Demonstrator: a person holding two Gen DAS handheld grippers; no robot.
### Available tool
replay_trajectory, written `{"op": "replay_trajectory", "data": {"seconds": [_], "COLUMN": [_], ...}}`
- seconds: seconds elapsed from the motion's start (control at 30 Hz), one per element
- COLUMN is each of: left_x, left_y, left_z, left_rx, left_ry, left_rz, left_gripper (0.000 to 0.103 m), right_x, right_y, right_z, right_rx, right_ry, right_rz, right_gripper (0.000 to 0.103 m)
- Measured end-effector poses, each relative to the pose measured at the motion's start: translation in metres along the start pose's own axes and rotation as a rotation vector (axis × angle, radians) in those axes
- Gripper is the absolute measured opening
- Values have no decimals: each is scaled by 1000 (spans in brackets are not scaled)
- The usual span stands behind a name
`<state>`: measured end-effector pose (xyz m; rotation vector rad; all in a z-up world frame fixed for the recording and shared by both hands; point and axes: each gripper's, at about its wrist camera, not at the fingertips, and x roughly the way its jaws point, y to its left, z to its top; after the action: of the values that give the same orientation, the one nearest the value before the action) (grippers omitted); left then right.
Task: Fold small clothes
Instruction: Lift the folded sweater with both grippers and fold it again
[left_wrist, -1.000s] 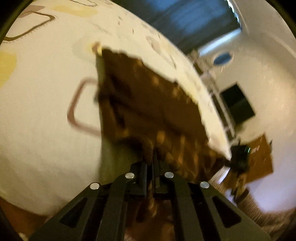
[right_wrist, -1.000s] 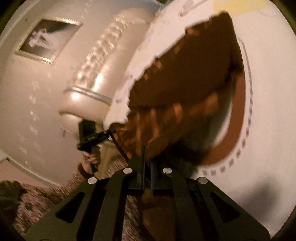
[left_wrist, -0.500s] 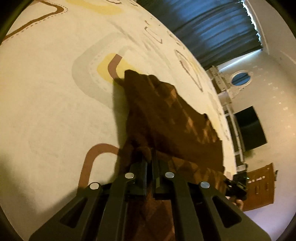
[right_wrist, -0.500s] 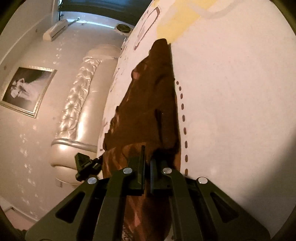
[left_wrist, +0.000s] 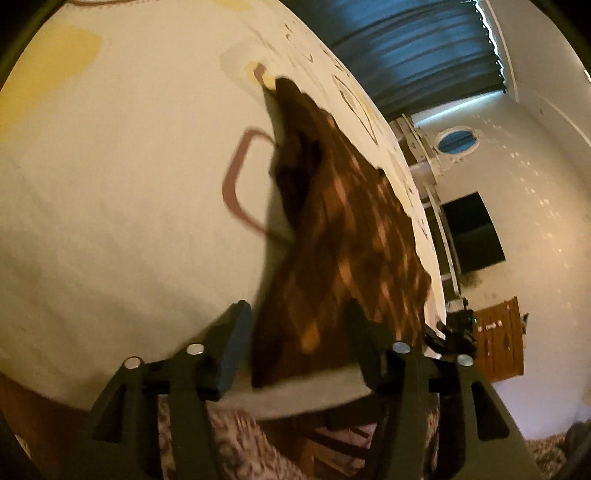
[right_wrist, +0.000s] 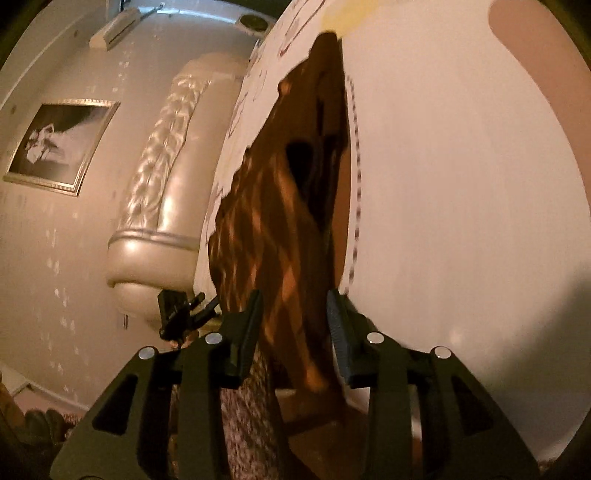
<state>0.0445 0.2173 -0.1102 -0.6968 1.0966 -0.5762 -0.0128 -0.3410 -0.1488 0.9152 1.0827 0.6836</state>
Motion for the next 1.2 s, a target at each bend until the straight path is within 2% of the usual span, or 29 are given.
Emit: {"op": "replay_trajectory", "data": {"seconds": [0.17,0.33,0.4,0.7,0.8,0.9,1.0,1.2], "left_x": [17,22,22,14,15,19,25,34], "left_y": [2,9,7,15,9,-1,-7,-22], "left_z": [-12,-5,-5,-8,-9,-11,-11,-10], "left_rx": [1,-52,-35,-68,-39,2,27,70], "left_ry": [49,48,47,37,42,56,75,100], "left_rz": [6,-44,-36,-58,-48,-41,-20,40], "left_gripper": [55,59,59,59,59,59,53,52], "right_x": [6,11,14,25,30,34,39,52], "right_y": [-3,-6,-6,-4,-5,-1,1,3], "right_z": [-17,-28,-31,-32,-33,-34,-34,-36], "right_rx": [-1,2,5,10,27,2,-10,-34], "right_ry": [62,95,97,117,112,123,136,154], "right_rz": [15,37,53,94,115,96,74,22], "right_gripper": [36,39,42,42,41,37,26,6]}}
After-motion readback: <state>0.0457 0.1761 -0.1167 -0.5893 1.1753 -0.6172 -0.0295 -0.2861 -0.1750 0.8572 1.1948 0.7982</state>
